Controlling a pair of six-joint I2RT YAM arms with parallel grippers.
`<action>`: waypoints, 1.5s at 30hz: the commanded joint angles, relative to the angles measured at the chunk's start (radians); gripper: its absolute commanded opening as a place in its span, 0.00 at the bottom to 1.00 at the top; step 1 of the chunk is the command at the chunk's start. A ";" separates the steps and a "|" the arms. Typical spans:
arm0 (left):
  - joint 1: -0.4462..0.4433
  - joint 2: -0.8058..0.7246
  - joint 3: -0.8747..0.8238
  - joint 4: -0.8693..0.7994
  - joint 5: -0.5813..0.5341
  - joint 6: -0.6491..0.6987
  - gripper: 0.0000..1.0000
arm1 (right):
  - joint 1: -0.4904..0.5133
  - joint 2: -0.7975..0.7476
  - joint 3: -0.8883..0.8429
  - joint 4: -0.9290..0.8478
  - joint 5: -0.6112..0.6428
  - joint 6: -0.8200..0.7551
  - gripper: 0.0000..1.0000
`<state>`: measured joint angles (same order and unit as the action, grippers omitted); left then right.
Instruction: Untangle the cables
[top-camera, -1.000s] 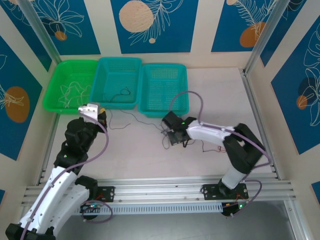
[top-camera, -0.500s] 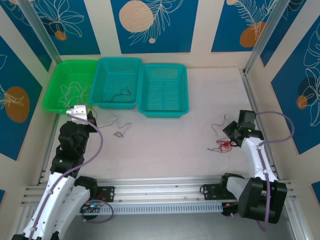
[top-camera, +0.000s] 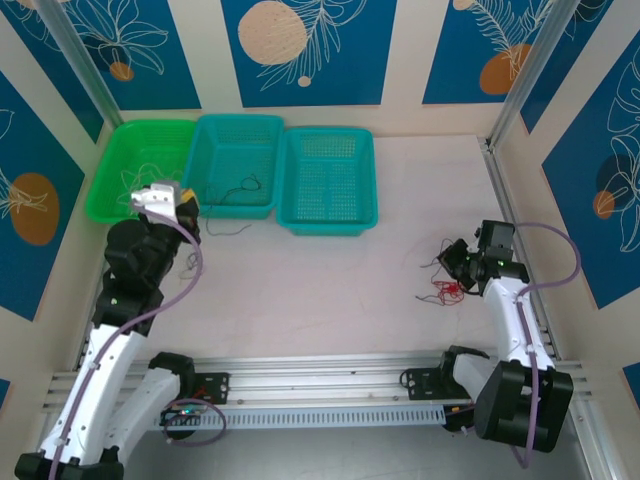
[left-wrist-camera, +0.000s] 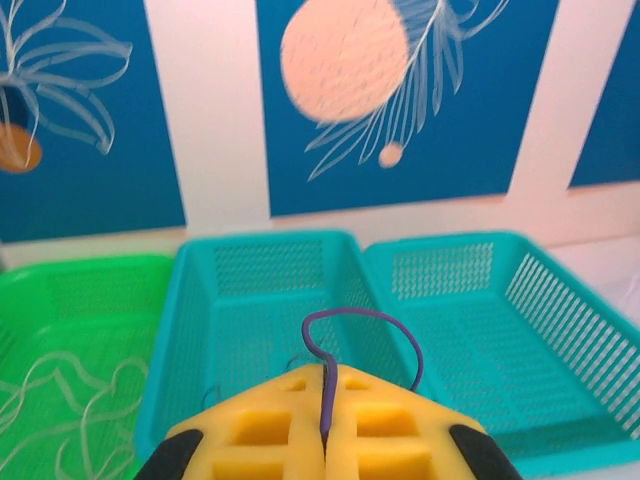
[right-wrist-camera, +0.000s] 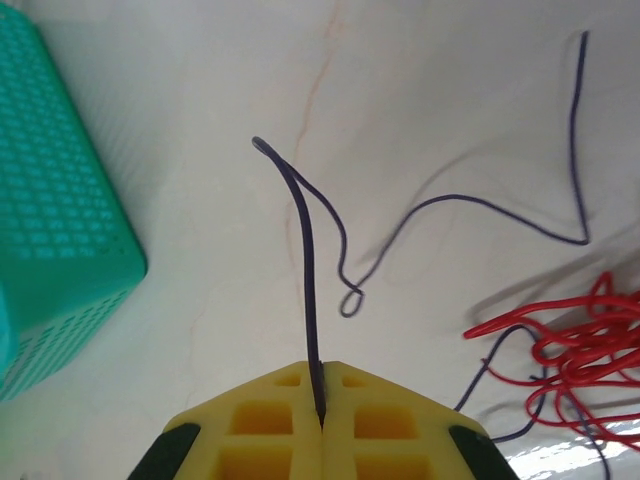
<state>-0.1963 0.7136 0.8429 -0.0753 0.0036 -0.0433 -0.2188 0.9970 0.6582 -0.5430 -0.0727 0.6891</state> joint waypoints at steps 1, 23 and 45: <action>0.012 0.056 0.116 0.096 0.083 -0.016 0.00 | 0.019 -0.027 0.013 -0.017 -0.029 0.022 0.00; 0.014 0.770 0.916 0.163 0.091 0.178 0.00 | 0.054 -0.090 0.035 -0.090 -0.020 0.024 0.00; 0.107 0.905 0.700 0.196 0.149 -0.011 0.62 | 0.065 -0.131 0.061 -0.144 -0.048 0.015 0.00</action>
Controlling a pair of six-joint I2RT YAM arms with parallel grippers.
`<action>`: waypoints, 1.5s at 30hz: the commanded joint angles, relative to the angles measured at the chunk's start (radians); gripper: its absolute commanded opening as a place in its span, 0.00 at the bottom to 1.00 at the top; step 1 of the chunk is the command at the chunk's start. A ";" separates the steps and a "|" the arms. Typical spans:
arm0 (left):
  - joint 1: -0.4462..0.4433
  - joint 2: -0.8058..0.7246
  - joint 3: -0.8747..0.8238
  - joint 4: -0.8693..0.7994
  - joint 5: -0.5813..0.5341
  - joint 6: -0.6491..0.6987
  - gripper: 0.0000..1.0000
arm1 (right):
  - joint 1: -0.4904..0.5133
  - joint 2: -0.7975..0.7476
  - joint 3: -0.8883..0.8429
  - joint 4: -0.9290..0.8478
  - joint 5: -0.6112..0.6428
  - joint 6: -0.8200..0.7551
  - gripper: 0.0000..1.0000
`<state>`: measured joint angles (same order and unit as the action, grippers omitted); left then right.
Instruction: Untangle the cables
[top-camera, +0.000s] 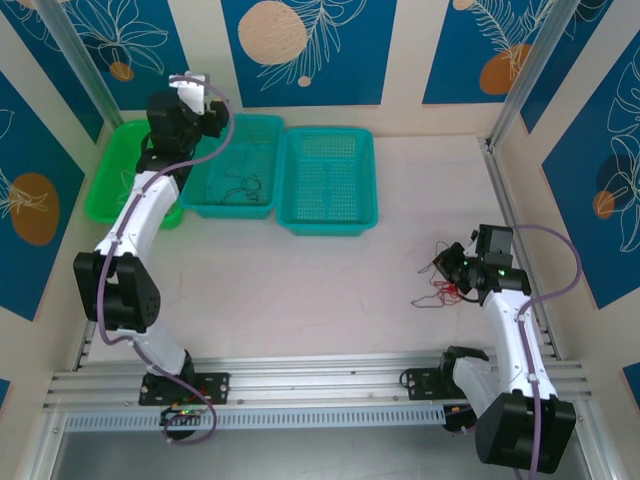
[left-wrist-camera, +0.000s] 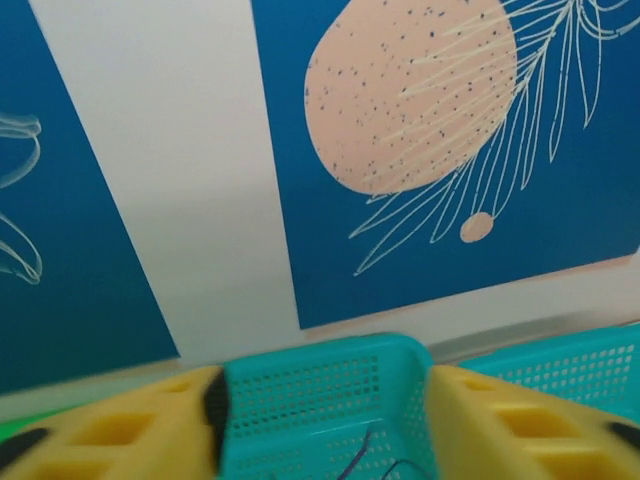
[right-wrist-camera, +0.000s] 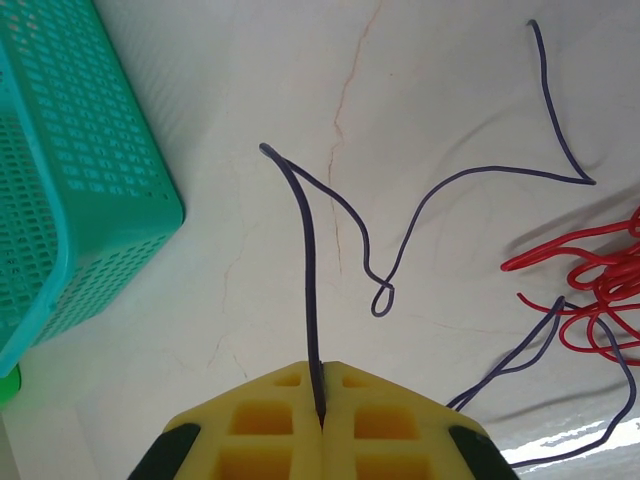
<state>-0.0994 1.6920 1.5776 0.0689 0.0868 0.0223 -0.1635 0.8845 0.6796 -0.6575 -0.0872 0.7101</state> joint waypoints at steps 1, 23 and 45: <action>0.009 -0.099 -0.055 0.065 0.086 -0.103 0.70 | 0.013 -0.025 0.043 -0.031 -0.037 -0.008 0.00; -0.311 -0.438 -0.482 0.077 0.438 -0.962 0.73 | 0.359 -0.086 0.206 0.152 -0.301 -0.078 0.00; -0.625 -0.272 -0.628 0.332 0.645 -0.144 0.61 | 0.661 0.057 0.300 0.272 -0.342 -0.156 0.00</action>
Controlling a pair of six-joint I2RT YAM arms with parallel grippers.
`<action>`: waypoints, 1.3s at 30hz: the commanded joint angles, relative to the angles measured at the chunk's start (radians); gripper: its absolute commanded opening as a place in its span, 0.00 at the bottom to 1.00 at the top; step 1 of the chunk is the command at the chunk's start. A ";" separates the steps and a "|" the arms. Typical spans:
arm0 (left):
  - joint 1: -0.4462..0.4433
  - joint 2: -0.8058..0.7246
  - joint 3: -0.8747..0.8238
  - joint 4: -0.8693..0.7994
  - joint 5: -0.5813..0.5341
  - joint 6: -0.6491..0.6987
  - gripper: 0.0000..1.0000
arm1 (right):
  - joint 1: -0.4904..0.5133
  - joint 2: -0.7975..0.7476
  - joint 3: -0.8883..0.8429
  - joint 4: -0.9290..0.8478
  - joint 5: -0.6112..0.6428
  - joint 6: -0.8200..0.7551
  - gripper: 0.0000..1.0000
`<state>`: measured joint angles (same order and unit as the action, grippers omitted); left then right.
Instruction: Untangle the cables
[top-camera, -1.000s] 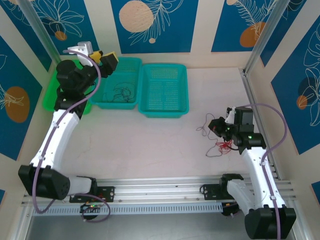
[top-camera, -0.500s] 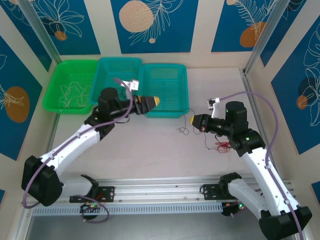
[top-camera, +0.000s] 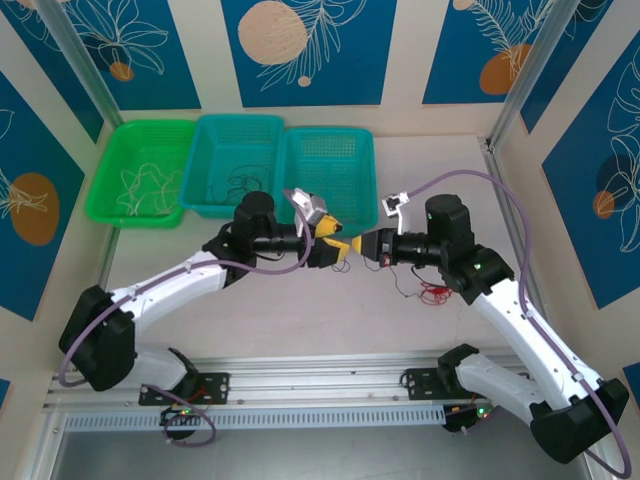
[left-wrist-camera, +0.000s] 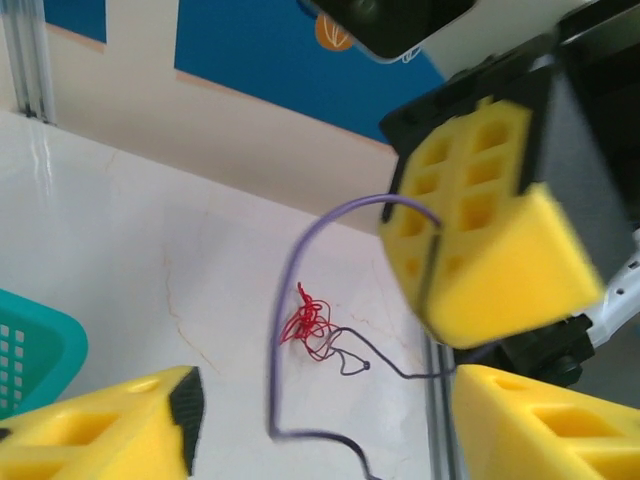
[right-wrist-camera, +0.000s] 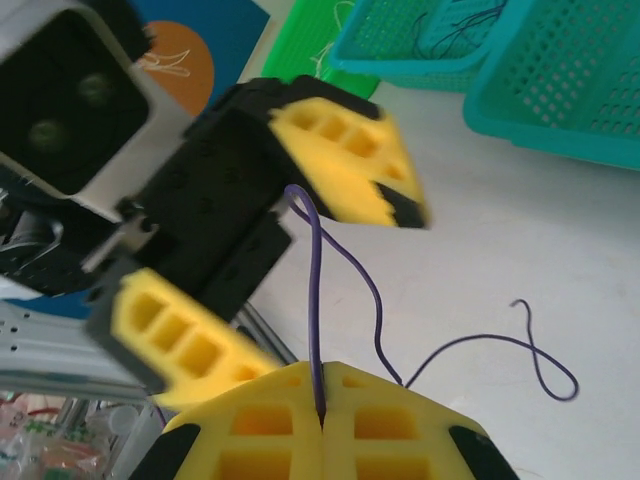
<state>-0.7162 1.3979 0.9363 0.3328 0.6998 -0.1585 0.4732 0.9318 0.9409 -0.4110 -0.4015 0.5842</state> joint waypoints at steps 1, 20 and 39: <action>-0.008 0.037 0.022 0.075 0.033 0.026 0.54 | 0.033 0.018 0.044 0.022 -0.025 -0.037 0.00; -0.012 -0.191 -0.015 0.029 -0.097 0.040 0.00 | 0.049 0.198 -0.148 0.018 0.275 -0.057 0.46; -0.006 -0.514 -0.022 -0.235 -0.428 0.178 0.00 | -0.242 0.322 -0.300 -0.145 0.618 0.222 0.48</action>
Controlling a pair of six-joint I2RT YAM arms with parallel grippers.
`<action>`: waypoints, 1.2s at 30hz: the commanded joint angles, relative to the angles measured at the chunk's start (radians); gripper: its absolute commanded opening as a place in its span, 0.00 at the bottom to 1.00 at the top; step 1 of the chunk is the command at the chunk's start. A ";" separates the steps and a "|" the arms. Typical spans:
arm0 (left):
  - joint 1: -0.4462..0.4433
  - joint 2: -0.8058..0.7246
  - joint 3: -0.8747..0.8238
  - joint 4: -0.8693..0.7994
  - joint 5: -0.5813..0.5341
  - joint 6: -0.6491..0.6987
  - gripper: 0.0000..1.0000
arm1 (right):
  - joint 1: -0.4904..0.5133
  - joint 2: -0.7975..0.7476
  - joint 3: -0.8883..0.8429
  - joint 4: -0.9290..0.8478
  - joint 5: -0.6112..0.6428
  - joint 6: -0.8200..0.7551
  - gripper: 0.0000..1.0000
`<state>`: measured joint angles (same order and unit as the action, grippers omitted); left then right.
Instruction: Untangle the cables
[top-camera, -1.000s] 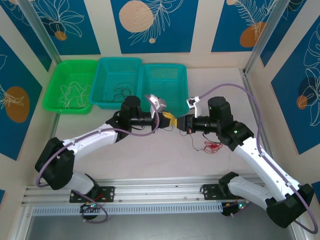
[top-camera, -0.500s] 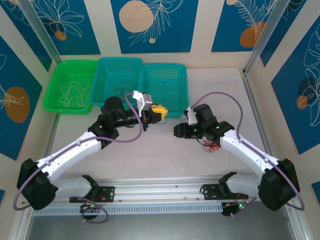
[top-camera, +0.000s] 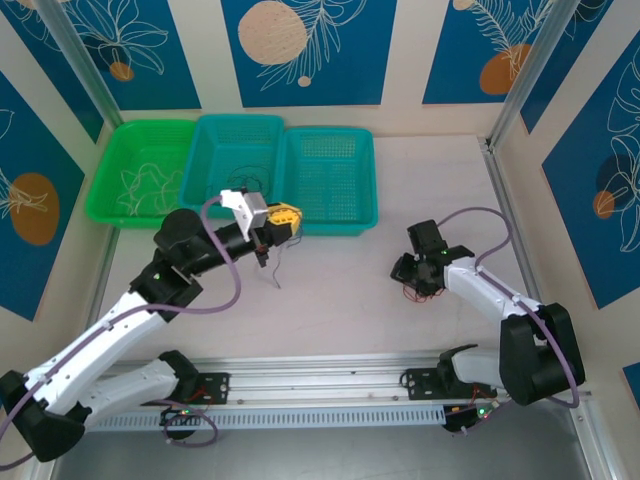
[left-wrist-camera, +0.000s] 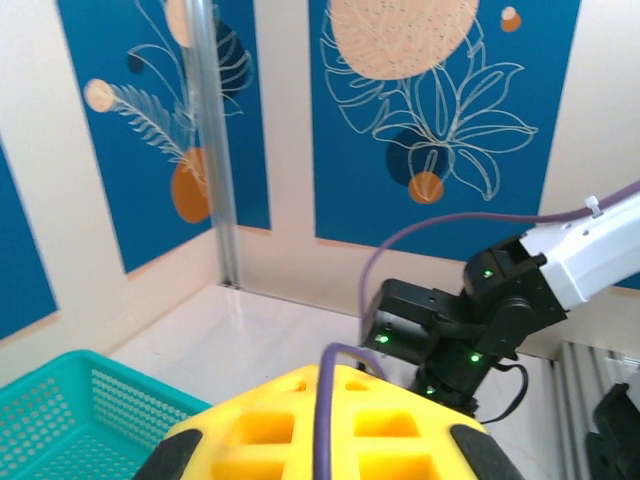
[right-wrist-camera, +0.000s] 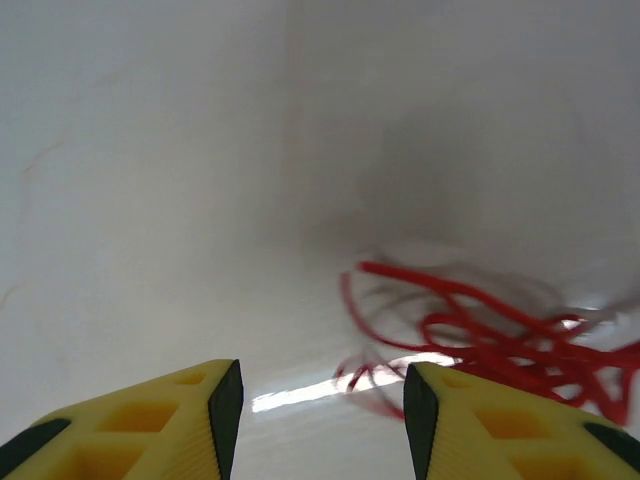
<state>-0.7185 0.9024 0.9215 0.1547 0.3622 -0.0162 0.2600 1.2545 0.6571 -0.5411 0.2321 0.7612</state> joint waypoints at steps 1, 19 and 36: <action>-0.003 -0.025 -0.009 -0.071 -0.116 0.037 0.00 | -0.034 -0.005 -0.015 -0.015 -0.018 0.046 0.48; 0.262 0.242 0.247 -0.032 -0.161 0.004 0.00 | 0.057 -0.426 0.240 -0.087 -0.197 0.013 0.49; 0.553 0.757 0.733 -0.129 -0.089 -0.080 0.00 | 0.058 -0.506 0.262 -0.024 -0.347 0.054 0.79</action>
<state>-0.1925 1.6032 1.5940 0.0586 0.2291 -0.0471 0.3222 0.7681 0.9104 -0.5694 -0.0750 0.8124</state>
